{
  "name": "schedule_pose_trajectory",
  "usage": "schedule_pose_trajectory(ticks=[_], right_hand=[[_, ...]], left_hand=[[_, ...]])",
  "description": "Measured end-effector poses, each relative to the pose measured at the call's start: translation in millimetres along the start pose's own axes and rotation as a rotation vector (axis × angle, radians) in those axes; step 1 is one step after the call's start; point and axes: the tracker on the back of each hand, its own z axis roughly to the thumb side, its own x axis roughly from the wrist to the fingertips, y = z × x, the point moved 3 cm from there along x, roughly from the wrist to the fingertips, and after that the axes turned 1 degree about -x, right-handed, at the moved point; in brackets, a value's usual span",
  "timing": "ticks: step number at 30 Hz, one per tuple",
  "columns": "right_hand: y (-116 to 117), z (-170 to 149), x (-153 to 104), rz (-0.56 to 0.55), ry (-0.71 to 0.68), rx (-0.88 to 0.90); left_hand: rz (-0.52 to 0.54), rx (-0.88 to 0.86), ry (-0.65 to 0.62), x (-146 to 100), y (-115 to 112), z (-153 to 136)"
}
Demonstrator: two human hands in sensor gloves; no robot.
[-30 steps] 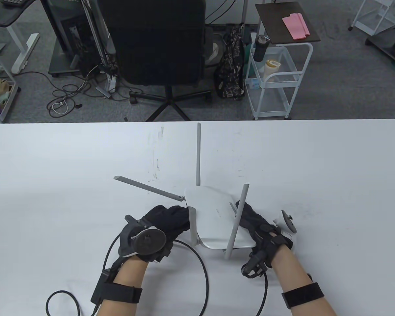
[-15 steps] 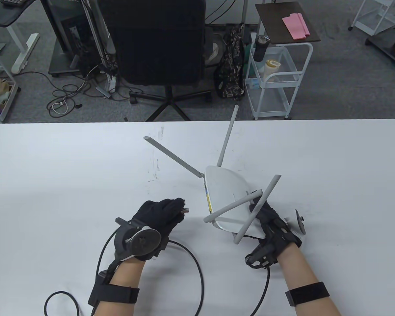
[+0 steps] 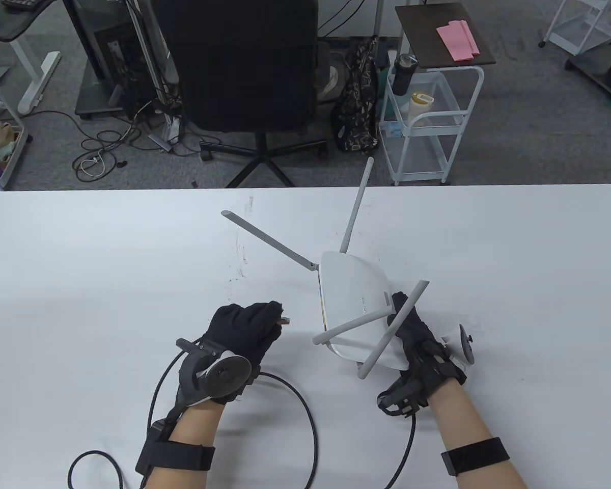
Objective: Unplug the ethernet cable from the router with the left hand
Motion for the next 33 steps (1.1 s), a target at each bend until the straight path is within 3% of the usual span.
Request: schedule_pose_trajectory(ticks=[10,28,33], right_hand=[[-2.8,1.1,0.1,-0.012,-0.025,-0.033],[-6.0,2.3,-0.2,-0.031,-0.042,-0.081],[-5.5,2.1,-0.3,-0.029,-0.040,-0.083]], left_hand=[[-0.055,0.087,0.040,0.9,-5.7,-2.9],[-0.321,0.160,0.236,-0.8,-35.0,-24.4],[-0.351,0.160,0.282,-3.0,-39.7,-31.2]])
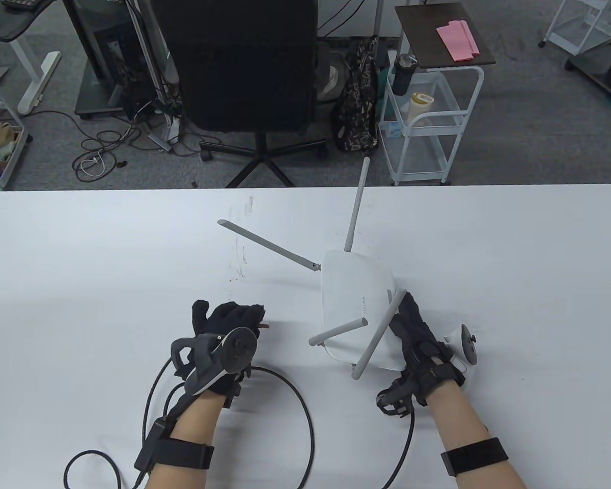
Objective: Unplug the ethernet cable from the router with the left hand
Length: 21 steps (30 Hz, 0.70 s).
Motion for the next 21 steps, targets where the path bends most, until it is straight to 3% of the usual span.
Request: schedule_pose_trajectory(ticks=[21], right_hand=[[-0.6,1.1,0.2,-0.001,-0.009,-0.008]], left_hand=[[-0.078,-0.054,0.022,1.4,-5.6,-2.5]])
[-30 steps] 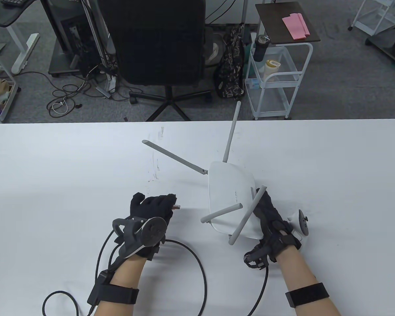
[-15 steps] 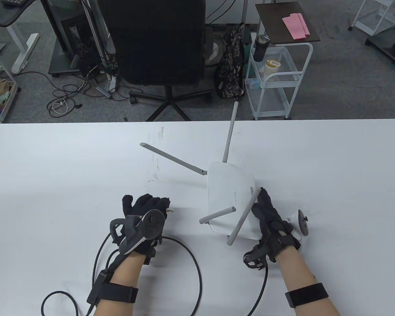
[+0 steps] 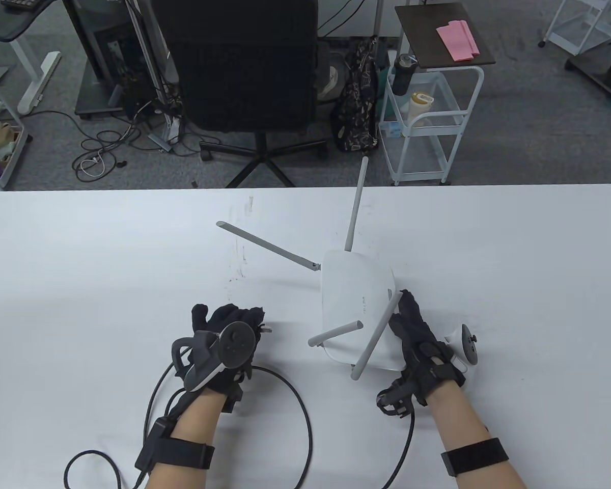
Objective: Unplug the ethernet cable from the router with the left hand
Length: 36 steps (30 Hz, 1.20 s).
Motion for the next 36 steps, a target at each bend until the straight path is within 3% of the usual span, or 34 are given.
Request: schedule_pose_trajectory(ticks=[13,25,36], right_hand=[[-3.2,0.5,-0.7,-0.018,0.013,-0.061],[-11.4,9.8,-5.6,-0.138,0.021,-0.340],[-11.2,6.1,-5.5,-0.137,0.064,-0.362]], left_hand=[[0.086,-0.033,0.014,-3.5,9.2,-2.9],[0.096,-0.044,0.023,-2.9,8.5,-6.0],[0.093,-0.056,0.034,-4.2,9.4,-8.2]])
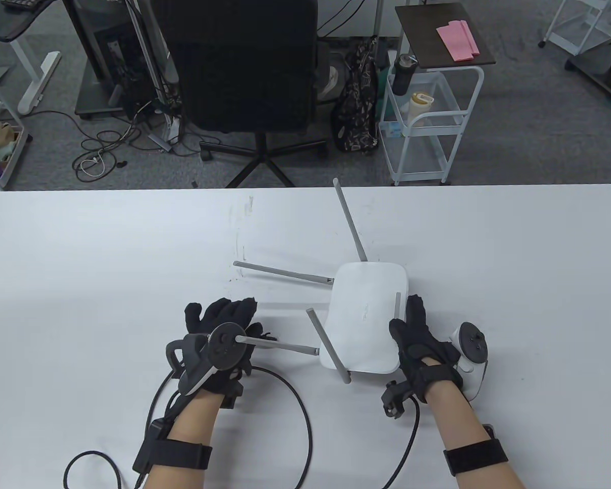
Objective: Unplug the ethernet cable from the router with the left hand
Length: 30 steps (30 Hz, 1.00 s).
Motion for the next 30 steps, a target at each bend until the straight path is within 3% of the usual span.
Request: schedule_pose_trajectory(ticks=[15,30], right_hand=[[2.8,-2.2,1.2,0.025,0.030,-0.068],[-1.0,-3.4,2.7,0.045,0.086,0.003]], left_hand=[[-0.004,-0.007,0.000,1.5,-0.9,-1.1],[-0.005,-0.001,-0.003,2.2,-2.0,-1.2]])
